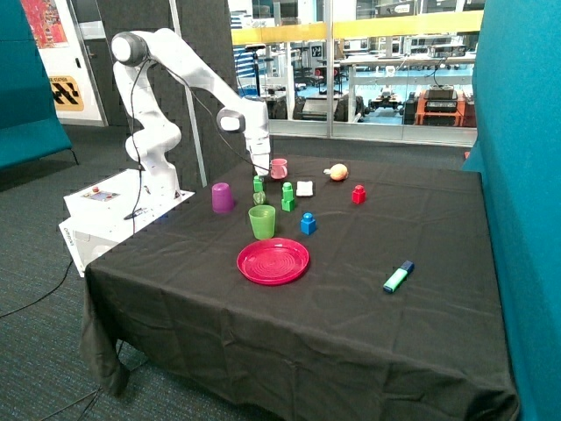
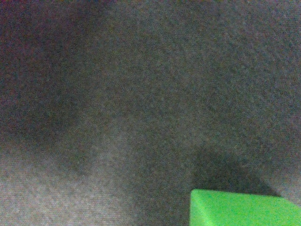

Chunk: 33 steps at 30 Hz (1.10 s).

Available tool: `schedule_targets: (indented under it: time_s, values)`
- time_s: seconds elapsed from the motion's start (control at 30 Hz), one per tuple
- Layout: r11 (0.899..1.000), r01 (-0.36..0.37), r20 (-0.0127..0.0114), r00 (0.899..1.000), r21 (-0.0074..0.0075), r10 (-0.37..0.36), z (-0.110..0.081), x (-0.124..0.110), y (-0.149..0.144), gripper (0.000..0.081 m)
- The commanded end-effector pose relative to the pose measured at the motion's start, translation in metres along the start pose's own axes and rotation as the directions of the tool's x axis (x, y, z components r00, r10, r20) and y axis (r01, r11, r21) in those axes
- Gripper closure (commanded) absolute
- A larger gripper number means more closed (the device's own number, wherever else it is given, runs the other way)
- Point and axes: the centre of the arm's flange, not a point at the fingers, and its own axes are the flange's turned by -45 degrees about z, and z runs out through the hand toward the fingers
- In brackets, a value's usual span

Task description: Stack green blocks

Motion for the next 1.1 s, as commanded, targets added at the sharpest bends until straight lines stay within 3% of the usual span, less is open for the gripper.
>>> schedule_targets:
  time_s: [0.0,0.6,1.07]
  values:
    - [1.0,-0.007,0.0058,1.0,-0.0004,0.007,0.0,-0.002,0.001,0.0787]
    - [1.0,0.003,0.0058,1.0,-0.0003,-0.003,0.003,-0.006,-0.007,0.0802]
    - [1.0,-0.001,0.0058,1.0,-0.0003,0.001,-0.011,0.004,-0.006,0.0808]
